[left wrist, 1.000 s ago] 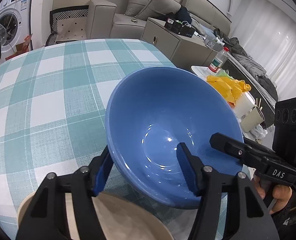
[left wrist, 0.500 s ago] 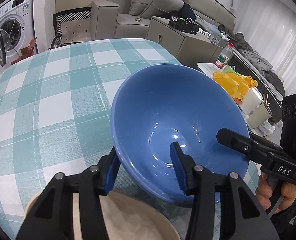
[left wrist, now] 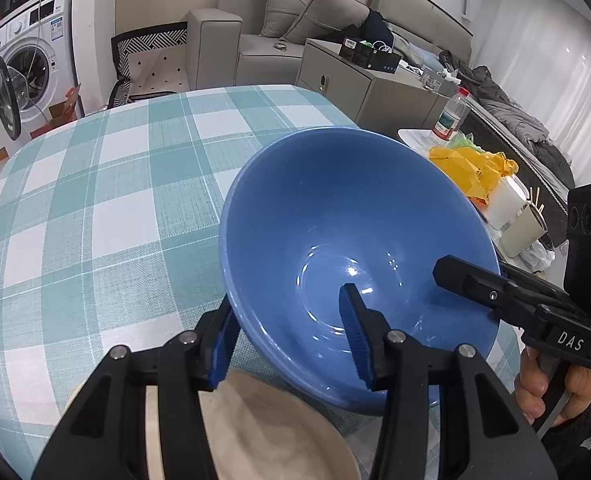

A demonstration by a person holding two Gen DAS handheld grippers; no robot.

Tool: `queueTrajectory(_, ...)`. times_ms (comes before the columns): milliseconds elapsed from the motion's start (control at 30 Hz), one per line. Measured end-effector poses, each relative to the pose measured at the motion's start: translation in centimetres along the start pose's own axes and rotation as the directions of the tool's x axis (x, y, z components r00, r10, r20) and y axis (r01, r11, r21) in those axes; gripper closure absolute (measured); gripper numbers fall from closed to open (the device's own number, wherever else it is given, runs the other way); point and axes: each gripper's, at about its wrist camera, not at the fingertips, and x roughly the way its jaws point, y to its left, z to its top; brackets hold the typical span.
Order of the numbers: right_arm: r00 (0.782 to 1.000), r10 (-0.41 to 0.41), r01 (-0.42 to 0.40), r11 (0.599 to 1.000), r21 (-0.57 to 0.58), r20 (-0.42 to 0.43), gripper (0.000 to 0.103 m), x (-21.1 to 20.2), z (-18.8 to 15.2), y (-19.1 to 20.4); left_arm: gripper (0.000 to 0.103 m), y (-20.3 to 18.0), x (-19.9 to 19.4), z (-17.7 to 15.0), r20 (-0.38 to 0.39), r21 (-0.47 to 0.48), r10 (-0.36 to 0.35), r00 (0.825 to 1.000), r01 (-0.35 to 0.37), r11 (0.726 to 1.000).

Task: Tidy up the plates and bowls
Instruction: 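Lift the blue bowl stack with both grippers and carry it over the cream plates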

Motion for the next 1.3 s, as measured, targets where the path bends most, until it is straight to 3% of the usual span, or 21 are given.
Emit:
queueTrajectory(733,0.997,0.040,-0.034,0.996,-0.077,0.071,0.050,-3.9,0.2,3.1,0.055,-1.2,-4.9,-0.6,0.096,-0.003,0.044,0.994,-0.044,0.999)
queueTrajectory(1300,0.994,0.086,-0.075,0.982,-0.174,0.061,0.050,-4.5,-1.2,9.5,0.055,1.1,-10.2,-2.8,0.198,-0.061,0.124,0.972,-0.114,0.992)
